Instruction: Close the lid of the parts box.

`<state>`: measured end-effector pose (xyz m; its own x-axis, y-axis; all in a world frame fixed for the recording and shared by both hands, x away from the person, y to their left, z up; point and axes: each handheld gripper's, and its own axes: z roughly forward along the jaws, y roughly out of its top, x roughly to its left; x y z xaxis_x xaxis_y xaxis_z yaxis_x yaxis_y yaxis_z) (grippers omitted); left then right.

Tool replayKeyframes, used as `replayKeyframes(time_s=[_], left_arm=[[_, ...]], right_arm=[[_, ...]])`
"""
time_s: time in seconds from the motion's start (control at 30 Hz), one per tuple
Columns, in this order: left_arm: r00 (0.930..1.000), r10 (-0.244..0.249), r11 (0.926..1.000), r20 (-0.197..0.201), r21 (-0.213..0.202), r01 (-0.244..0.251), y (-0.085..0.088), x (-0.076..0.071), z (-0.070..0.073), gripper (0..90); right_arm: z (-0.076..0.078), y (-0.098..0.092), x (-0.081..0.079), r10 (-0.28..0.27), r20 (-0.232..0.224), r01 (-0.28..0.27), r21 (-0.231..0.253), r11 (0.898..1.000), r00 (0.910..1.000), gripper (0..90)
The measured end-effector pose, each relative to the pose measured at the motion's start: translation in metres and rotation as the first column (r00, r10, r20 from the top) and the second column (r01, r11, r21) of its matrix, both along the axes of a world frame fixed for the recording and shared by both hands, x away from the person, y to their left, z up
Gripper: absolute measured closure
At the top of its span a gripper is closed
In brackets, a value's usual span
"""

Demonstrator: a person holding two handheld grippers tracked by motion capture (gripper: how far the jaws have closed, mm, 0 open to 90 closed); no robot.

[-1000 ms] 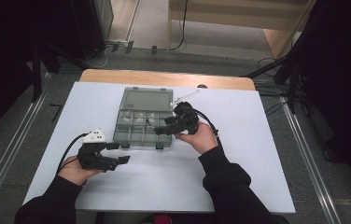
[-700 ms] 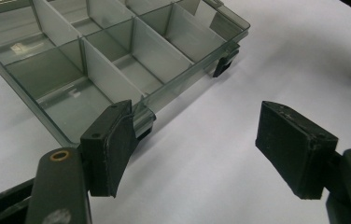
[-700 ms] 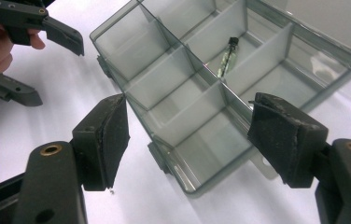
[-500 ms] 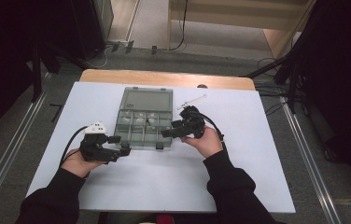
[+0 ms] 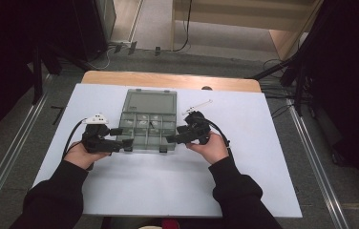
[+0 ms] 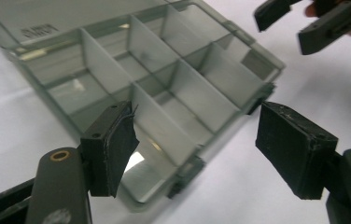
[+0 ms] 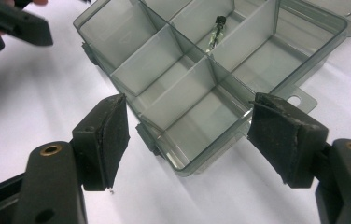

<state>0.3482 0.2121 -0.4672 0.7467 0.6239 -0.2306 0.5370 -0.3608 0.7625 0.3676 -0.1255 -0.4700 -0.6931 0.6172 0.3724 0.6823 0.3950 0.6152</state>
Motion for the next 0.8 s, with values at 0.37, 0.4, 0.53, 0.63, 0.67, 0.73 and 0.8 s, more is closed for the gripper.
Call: replayKeyframes(time_s=[0.37,0.4,0.53,0.63,0.67,0.73,0.8], left_arm=[[0.9996,-0.02,0.9985,-0.02,-0.052,0.019,0.005,0.03,0.005,27.9],[0.9997,-0.017,0.9989,-0.02,-0.044,0.016,0.005,0.032,0.004,27.9],[0.9999,-0.009,1.0,-0.013,-0.003,0.009,0.003,0.041,0.005,28.0],[0.998,-0.044,0.9988,-0.045,-0.025,0.043,0.004,0.05,0.006,27.9],[0.9981,-0.044,0.9989,-0.043,-0.019,0.044,0.004,0.051,0.007,27.9],[0.9987,-0.036,0.9993,-0.035,-0.008,0.036,0.004,0.056,0.009,27.9],[0.999,-0.026,0.9996,-0.037,-0.009,0.025,0.005,0.06,0.011,27.9]], right_arm=[[0.0,-0.005,0.002,-0.024,0.011,0.024,-0.006,1.0,0.9997,29.2],[0.0,-0.005,0.003,-0.027,0.009,0.027,-0.006,1.0,0.9996,29.3],[0.0,-0.005,0.005,-0.028,0.007,0.028,-0.01,1.0,0.9996,29.3],[0.001,-0.004,0.006,-0.031,0.01,0.031,-0.006,1.0,0.9995,29.3],[0.001,-0.004,0.006,-0.032,0.009,0.032,-0.002,0.999,0.9995,29.3],[0.003,-0.004,0.006,-0.028,0.012,0.028,0.003,1.0,0.9995,29.3],[0.004,-0.002,0.006,-0.026,0.015,0.026,0.003,1.0,0.9995,29.3]])
